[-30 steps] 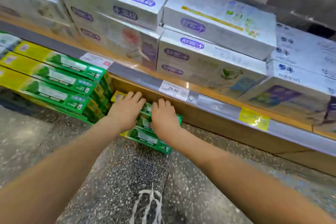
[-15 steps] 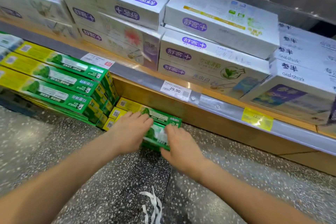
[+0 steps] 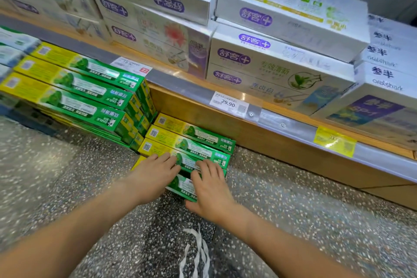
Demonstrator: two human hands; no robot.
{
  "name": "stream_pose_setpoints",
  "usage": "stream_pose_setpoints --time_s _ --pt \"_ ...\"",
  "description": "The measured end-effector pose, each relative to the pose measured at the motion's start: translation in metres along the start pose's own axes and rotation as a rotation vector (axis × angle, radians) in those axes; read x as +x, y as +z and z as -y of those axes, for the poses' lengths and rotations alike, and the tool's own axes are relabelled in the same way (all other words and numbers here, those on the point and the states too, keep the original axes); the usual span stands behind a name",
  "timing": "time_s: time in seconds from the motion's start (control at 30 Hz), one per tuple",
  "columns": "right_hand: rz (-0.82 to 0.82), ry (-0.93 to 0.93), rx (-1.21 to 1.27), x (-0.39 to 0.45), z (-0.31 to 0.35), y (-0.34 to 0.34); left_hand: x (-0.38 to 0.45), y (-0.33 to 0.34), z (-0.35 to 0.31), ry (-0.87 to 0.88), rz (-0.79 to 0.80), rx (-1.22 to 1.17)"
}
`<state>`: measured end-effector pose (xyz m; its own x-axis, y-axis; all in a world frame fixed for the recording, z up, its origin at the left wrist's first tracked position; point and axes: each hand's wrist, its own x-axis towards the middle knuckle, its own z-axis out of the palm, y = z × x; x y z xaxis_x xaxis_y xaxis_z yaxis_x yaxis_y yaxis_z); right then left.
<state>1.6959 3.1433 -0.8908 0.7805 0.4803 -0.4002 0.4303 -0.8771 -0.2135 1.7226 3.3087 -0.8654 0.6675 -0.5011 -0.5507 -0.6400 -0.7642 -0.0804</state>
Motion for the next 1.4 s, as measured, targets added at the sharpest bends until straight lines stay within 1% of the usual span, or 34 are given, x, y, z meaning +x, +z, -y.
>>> stream_pose_setpoints --time_s 0.03,0.1,0.13,0.2,0.27,0.37,0.4,0.5,0.53,0.6,0.67,0.7,0.73,0.83,0.87,0.97,1.03,1.17,1.2,1.27,1.4 --pt "0.000 -0.003 -0.023 0.003 0.000 0.001 0.002 0.005 0.000 -0.014 -0.018 -0.005" --pt "-0.050 -0.005 -0.063 0.006 -0.003 0.006 0.004 0.012 0.001 -0.020 -0.109 0.011" --pt "-0.028 0.005 -0.087 0.007 -0.004 0.009 0.004 0.015 0.002 -0.040 -0.145 0.007" --pt "-0.068 0.023 -0.099 0.009 -0.005 0.012 0.007 0.025 0.007 -0.053 -0.241 -0.022" --pt "-0.118 0.038 -0.110 0.012 -0.004 0.013 0.011 0.030 0.014 -0.073 -0.268 -0.026" --pt "-0.131 0.096 -0.061 0.015 -0.001 0.010 0.015 0.029 0.020 -0.116 -0.277 -0.004" --pt "-0.124 0.110 -0.061 0.016 0.001 0.008 0.016 0.024 0.019 -0.123 -0.257 -0.001" --pt "-0.080 0.088 -0.120 0.017 0.006 0.012 0.020 0.016 0.010 -0.091 -0.114 0.045" --pt "-0.060 0.102 -0.136 0.015 0.007 0.015 0.020 0.019 0.008 -0.067 -0.129 0.047" --pt "-0.100 0.124 -0.129 0.010 0.008 0.014 0.019 0.021 0.004 -0.068 -0.107 0.002" --pt "-0.121 0.110 -0.133 -0.001 0.004 0.002 0.013 0.019 0.003 -0.069 -0.146 -0.041" --pt "-0.126 0.086 -0.155 -0.007 -0.002 -0.007 0.008 0.011 0.001 -0.053 -0.196 -0.065" --pt "-0.146 0.065 -0.172 -0.016 -0.007 -0.020 0.000 -0.002 -0.001 -0.050 -0.207 -0.100" --pt "-0.176 0.011 -0.223 -0.050 -0.018 -0.087 -0.030 -0.062 -0.008 -0.083 -0.196 -0.128" --pt "-0.188 -0.008 -0.253 -0.062 -0.020 -0.113 -0.043 -0.085 -0.010 -0.099 -0.230 -0.155" --pt "-0.219 -0.032 -0.334 -0.103 -0.012 -0.215 -0.094 -0.173 -0.003 -0.112 -0.417 -0.193" --pt "-0.223 -0.037 -0.355 -0.133 0.004 -0.290 -0.140 -0.240 0.005 -0.138 -0.454 -0.190" --pt "-0.300 -0.178 -0.326 -0.191 0.051 -0.440 -0.260 -0.372 0.016 -0.254 -0.488 -0.255" --pt "-0.329 -0.224 -0.327 -0.205 0.066 -0.479 -0.295 -0.406 0.019 -0.302 -0.466 -0.288" --pt "-0.388 -0.318 -0.351 -0.231 0.099 -0.556 -0.364 -0.471 0.024 -0.422 -0.457 -0.277" --pt "-0.590 -0.474 -0.367 -0.272 0.170 -0.695 -0.490 -0.576 0.035 -0.621 -0.508 -0.326"
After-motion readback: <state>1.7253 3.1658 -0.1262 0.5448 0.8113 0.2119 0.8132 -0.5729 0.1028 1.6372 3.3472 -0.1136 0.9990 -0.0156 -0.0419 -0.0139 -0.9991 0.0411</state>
